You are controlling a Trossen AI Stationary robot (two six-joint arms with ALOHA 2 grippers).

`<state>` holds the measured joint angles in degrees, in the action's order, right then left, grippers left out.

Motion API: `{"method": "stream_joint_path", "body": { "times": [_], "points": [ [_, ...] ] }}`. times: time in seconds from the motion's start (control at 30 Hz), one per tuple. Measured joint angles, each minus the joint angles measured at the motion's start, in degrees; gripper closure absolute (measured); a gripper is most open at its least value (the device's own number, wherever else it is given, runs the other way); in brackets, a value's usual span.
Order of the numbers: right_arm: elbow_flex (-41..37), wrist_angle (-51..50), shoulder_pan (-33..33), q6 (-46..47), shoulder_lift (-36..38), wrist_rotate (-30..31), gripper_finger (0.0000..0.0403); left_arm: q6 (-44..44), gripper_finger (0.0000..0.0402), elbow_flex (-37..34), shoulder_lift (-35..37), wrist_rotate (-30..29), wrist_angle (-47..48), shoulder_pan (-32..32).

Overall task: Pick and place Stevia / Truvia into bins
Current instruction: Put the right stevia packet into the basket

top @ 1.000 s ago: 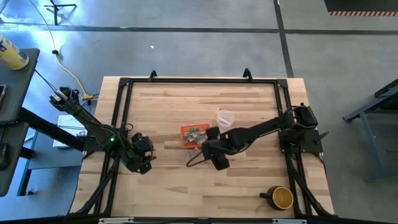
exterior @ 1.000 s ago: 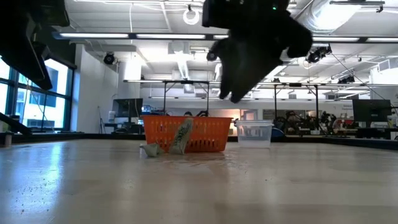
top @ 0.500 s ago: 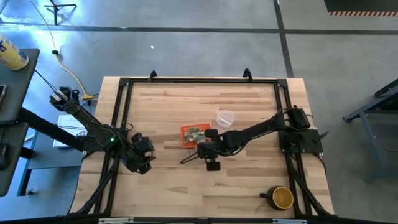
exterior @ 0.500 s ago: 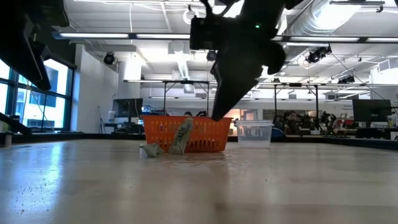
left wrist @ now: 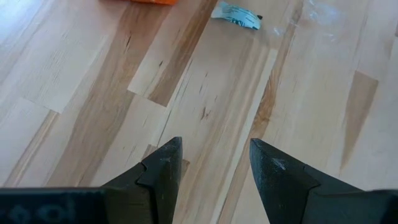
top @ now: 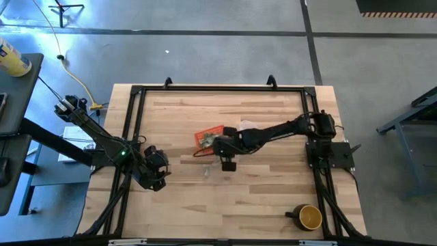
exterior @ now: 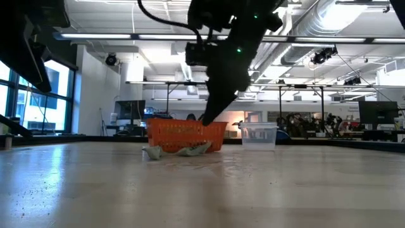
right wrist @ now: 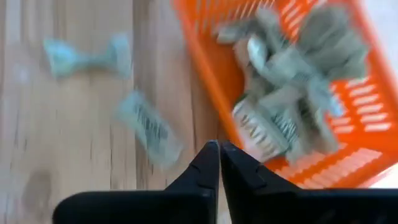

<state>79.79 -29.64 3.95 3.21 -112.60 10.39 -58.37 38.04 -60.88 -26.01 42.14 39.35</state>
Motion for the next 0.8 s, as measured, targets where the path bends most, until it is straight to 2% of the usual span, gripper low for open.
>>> {"method": "stream_joint_path", "body": {
  "times": [0.1, 0.2, 0.33, 0.53, 0.67, 0.8],
  "points": [
    [0.0, -2.8, 1.2, -2.9, 0.2, -2.6, 0.0377, 0.0, 0.0179, 0.0, 0.0, 0.0, 0.0, 0.0],
    [0.0, -3.0, 3.9, -9.5, 0.5, -4.5, 0.0342, 0.0, 0.0179, 0.0, 0.0, 0.0, 0.0, 0.0],
    [0.0, -1.9, 6.9, -17.3, 0.5, -3.2, 0.0285, 0.0, 0.0179, 0.0, 0.0, 0.0, 0.0, 0.0],
    [0.0, 3.6, 6.9, -17.4, 0.2, -3.8, 0.0218, -0.4, 0.0179, 0.0, 0.0, 0.1, -0.1, 0.0],
    [0.0, 5.9, 5.9, -19.9, -1.0, -6.3, 0.0195, -0.4, 0.0179, 0.0, 0.0, 0.1, -0.2, 0.0],
    [0.0, 5.9, 4.9, -20.4, -3.0, -7.7, 0.0191, -0.4, 0.0179, 0.1, 0.0, 0.1, -0.2, 0.0]
  ]
}}
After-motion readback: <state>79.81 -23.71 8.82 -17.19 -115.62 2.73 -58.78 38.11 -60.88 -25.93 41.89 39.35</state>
